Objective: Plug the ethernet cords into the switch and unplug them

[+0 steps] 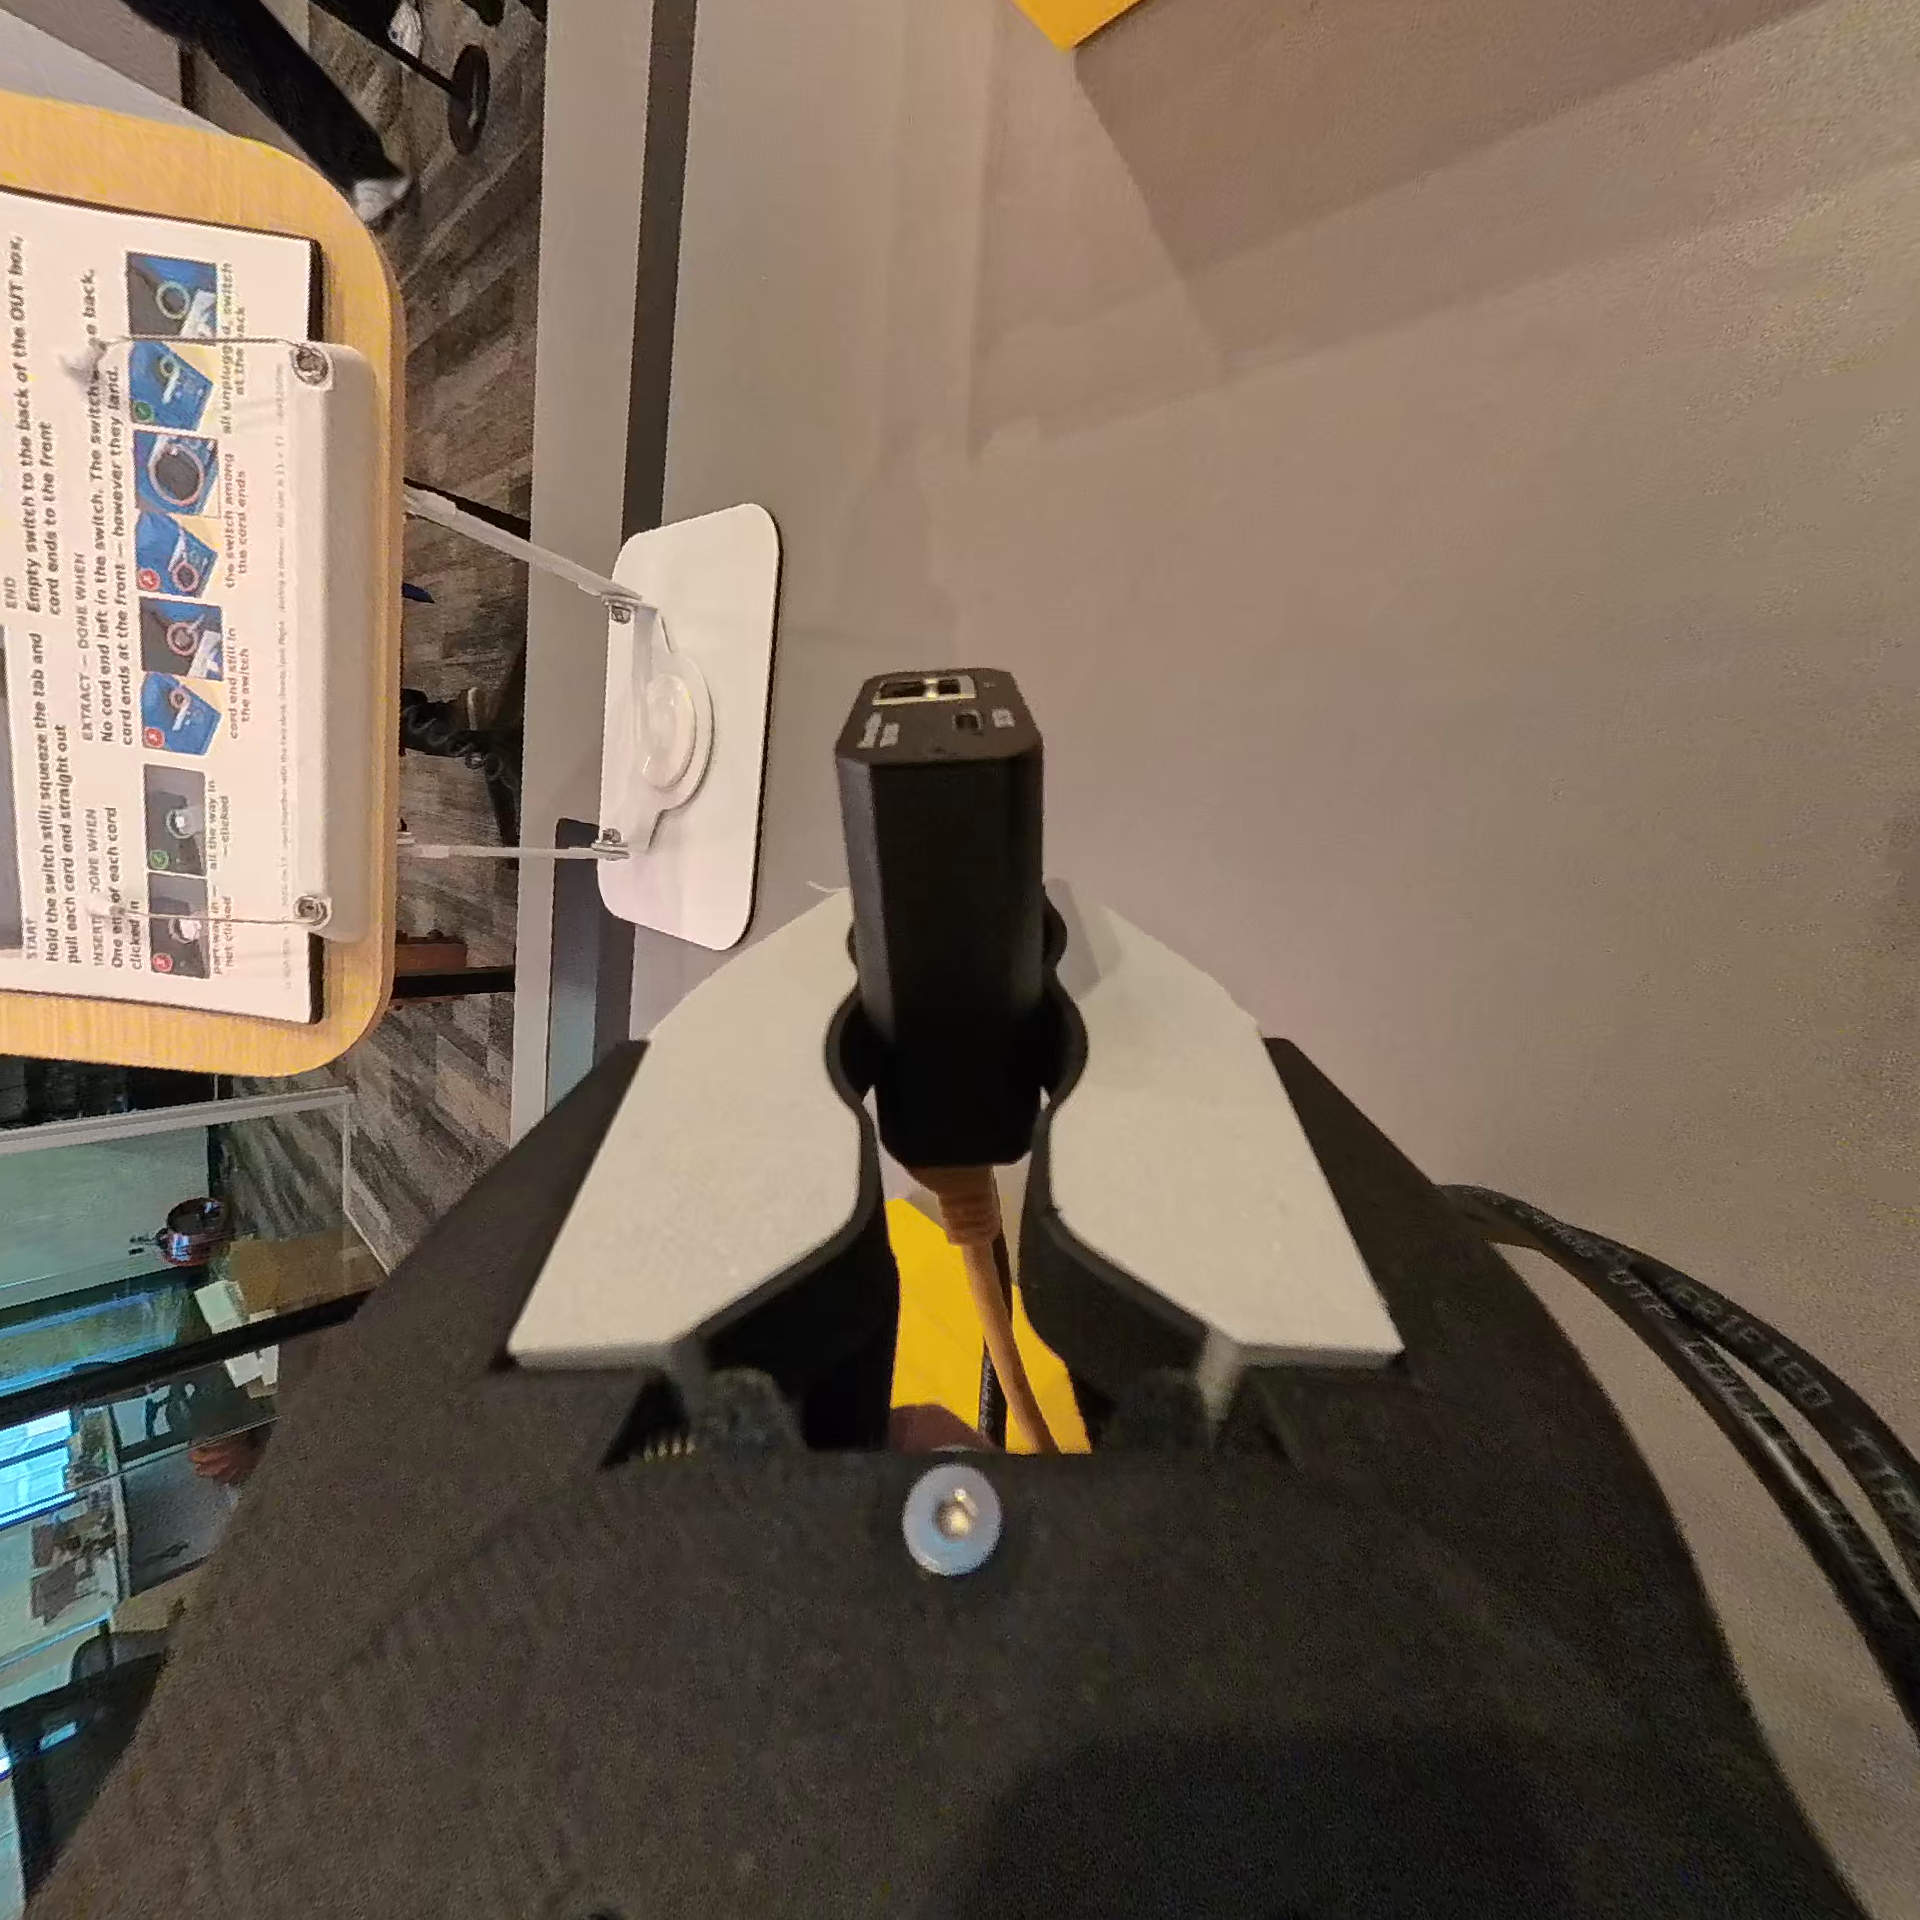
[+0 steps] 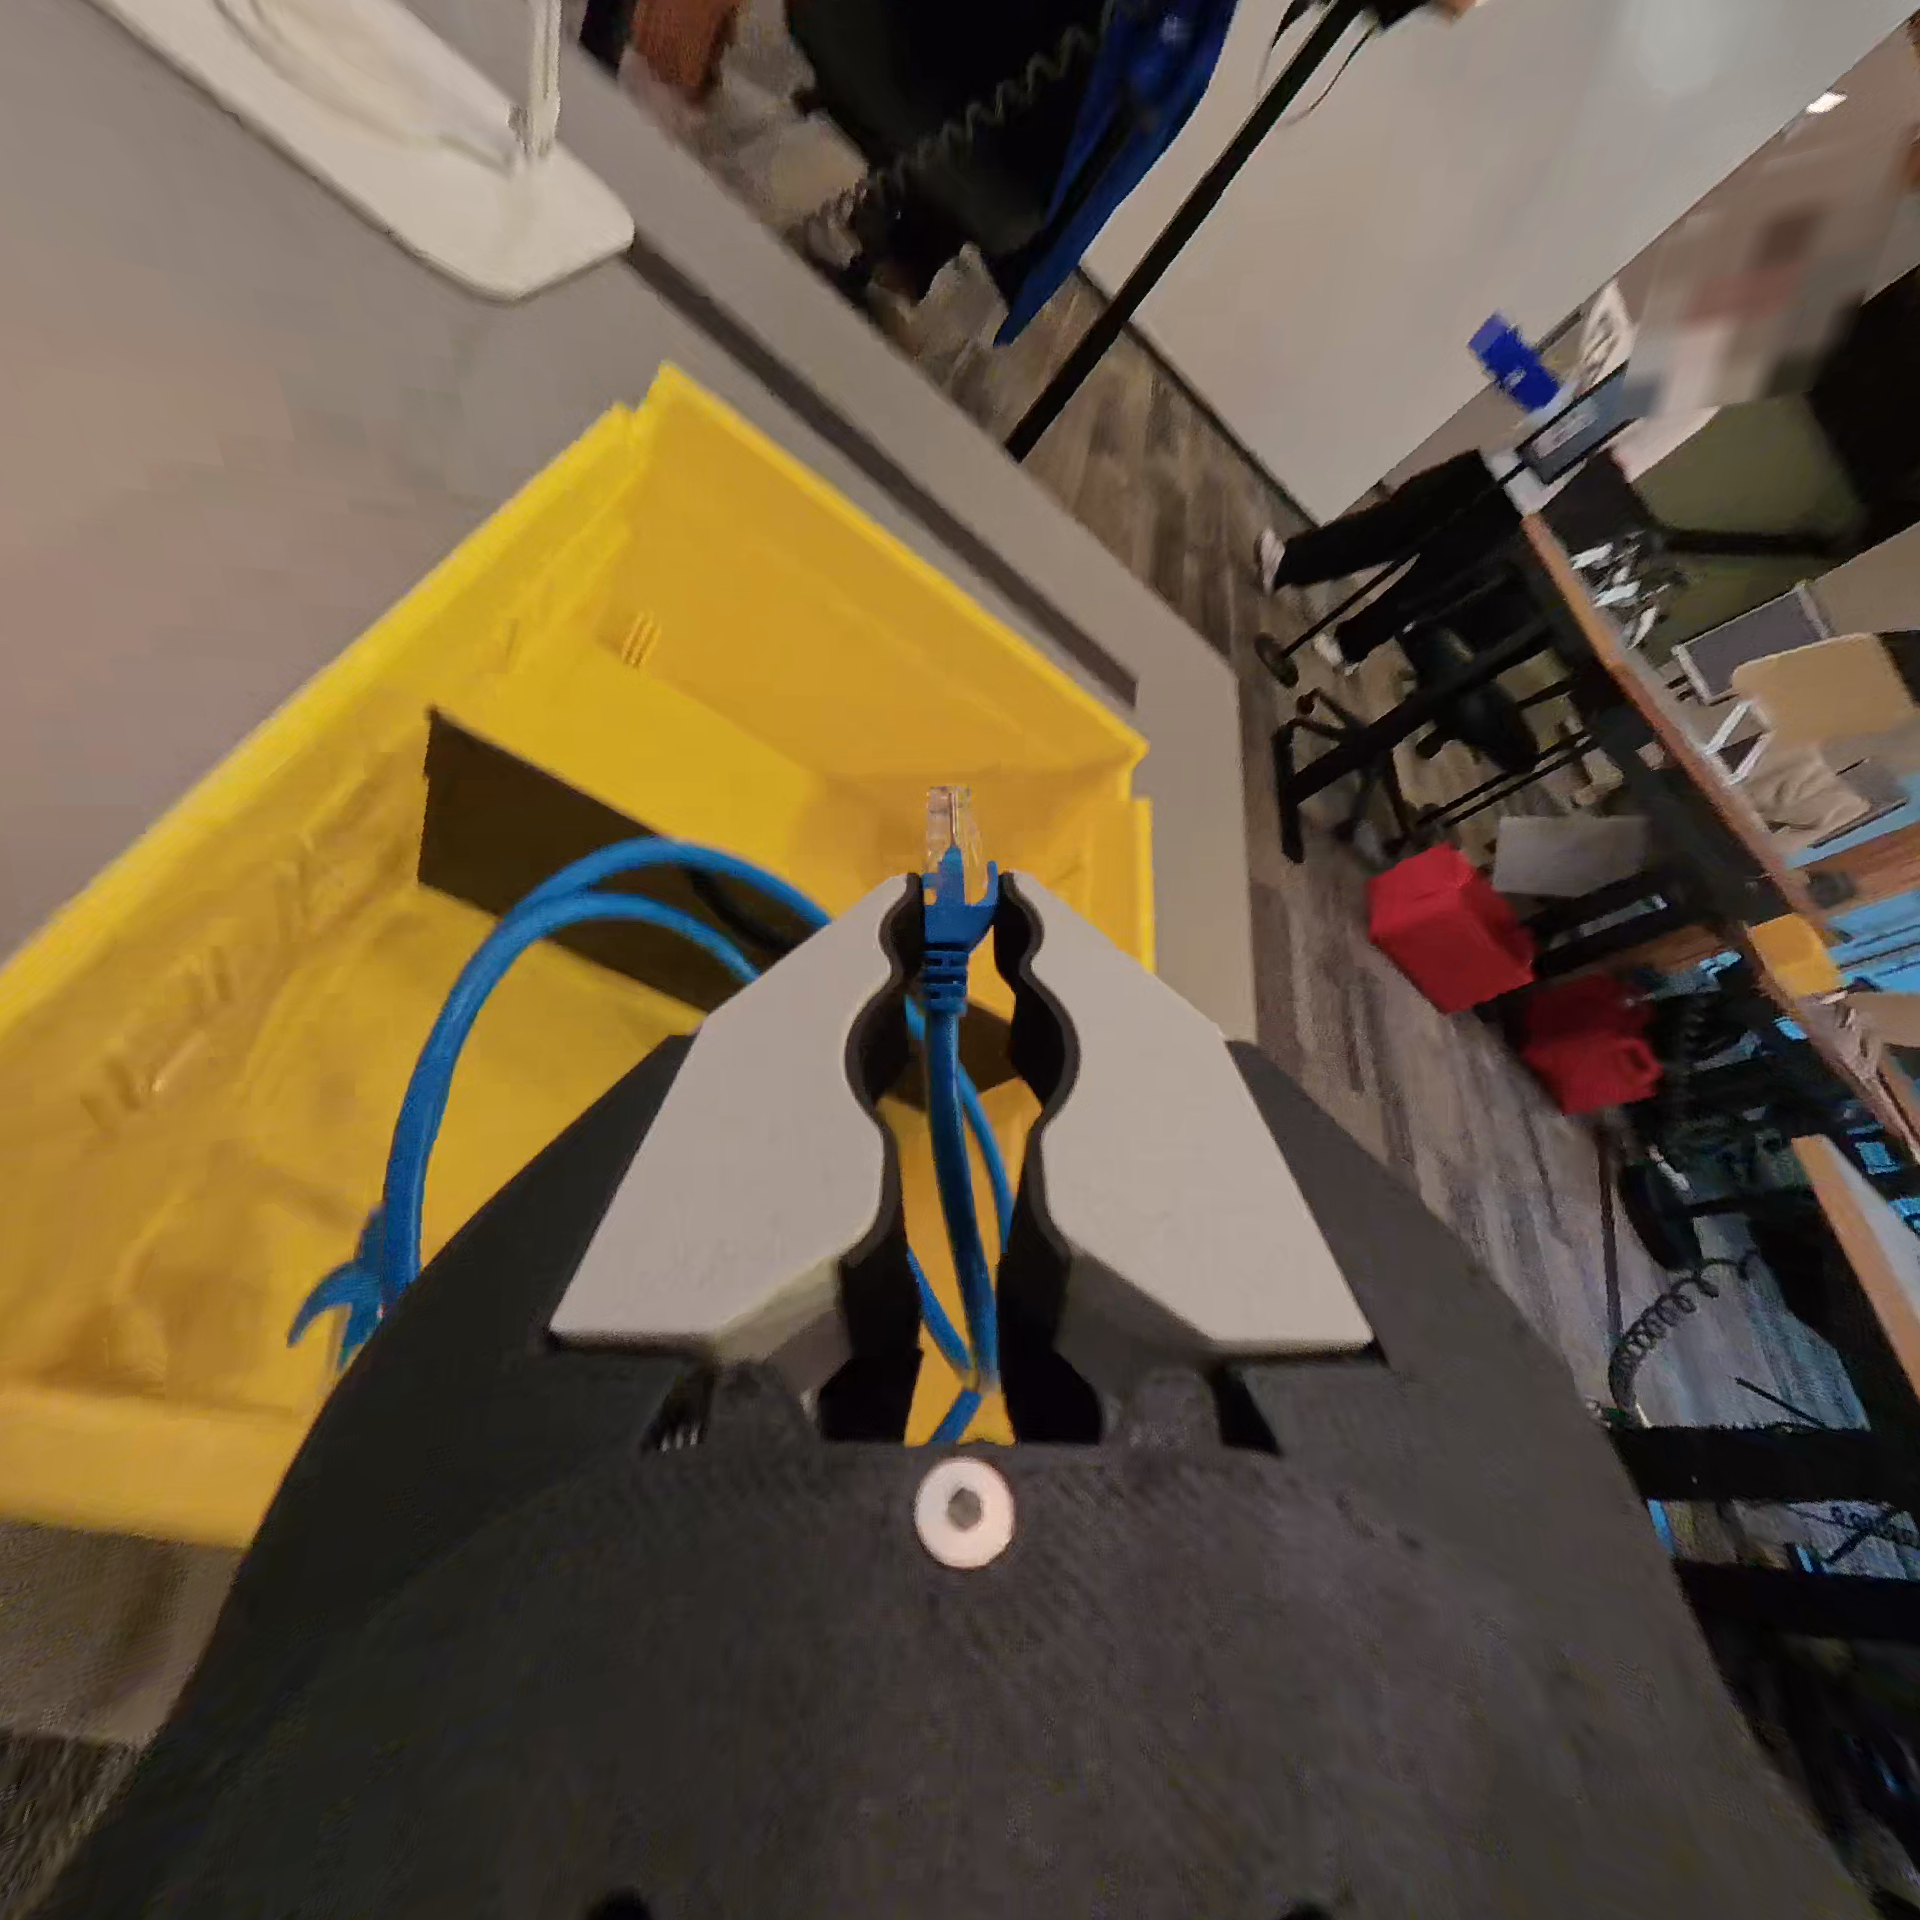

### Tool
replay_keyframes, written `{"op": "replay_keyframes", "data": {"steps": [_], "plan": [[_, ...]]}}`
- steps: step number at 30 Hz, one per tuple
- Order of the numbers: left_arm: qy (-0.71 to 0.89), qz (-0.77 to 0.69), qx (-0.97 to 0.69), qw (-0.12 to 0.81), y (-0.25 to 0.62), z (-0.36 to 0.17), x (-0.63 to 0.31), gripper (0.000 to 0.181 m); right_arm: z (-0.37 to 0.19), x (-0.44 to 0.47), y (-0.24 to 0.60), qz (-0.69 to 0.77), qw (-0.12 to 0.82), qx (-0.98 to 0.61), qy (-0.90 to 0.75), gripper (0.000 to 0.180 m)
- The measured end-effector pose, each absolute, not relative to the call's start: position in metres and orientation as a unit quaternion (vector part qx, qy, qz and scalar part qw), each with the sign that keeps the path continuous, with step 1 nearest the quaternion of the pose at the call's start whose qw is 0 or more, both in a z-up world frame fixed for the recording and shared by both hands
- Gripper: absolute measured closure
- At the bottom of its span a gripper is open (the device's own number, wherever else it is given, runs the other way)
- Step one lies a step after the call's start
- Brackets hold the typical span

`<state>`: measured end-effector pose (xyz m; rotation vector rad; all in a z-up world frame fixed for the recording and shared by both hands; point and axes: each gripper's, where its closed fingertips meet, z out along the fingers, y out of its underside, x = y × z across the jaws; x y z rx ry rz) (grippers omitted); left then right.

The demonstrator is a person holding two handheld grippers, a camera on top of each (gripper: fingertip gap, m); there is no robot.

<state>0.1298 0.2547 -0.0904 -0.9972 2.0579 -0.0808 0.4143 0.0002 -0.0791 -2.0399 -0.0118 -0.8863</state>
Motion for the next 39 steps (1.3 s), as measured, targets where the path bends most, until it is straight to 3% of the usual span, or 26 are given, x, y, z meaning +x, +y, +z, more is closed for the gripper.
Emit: {"op": "replay_keyframes", "data": {"steps": [5, 12, 20, 23, 28, 34, 39], "plan": [[0.821, -0.03, -0.394, 0.413, 0.252, -0.093, 0.132, 0.155, -0.109, 0.424, 0.008, -0.323, 0.424, -0.846, -0.014, 0.169], [0.818, -0.032, -0.394, 0.418, 0.254, -0.09, 0.131, 0.155, -0.029, 0.424, 0.032, -0.296, 0.547, -0.783, -0.003, 0.168], [0.823, -0.03, -0.391, 0.412, 0.253, -0.094, 0.128, 0.155, -0.137, 0.402, 0.014, -0.192, 0.338, -0.918, -0.086, 0.167], [0.825, -0.03, -0.389, 0.41, 0.251, -0.096, 0.13, 0.155, -0.173, 0.397, -0.003, -0.167, 0.233, -0.951, -0.115, 0.15], [0.823, -0.03, -0.389, 0.413, 0.25, -0.093, 0.131, 0.155, -0.162, 0.39, -0.011, -0.152, 0.193, -0.959, -0.141, 0.115], [0.817, -0.054, -0.394, 0.418, 0.251, -0.087, 0.133, 0.155, -0.105, 0.381, -0.013, -0.172, 0.241, -0.944, -0.144, 0.111], [0.817, -0.053, -0.391, 0.42, 0.252, -0.085, 0.131, 0.155, -0.116, 0.372, -0.034, -0.136, 0.197, -0.961, -0.141, 0.115]]}}
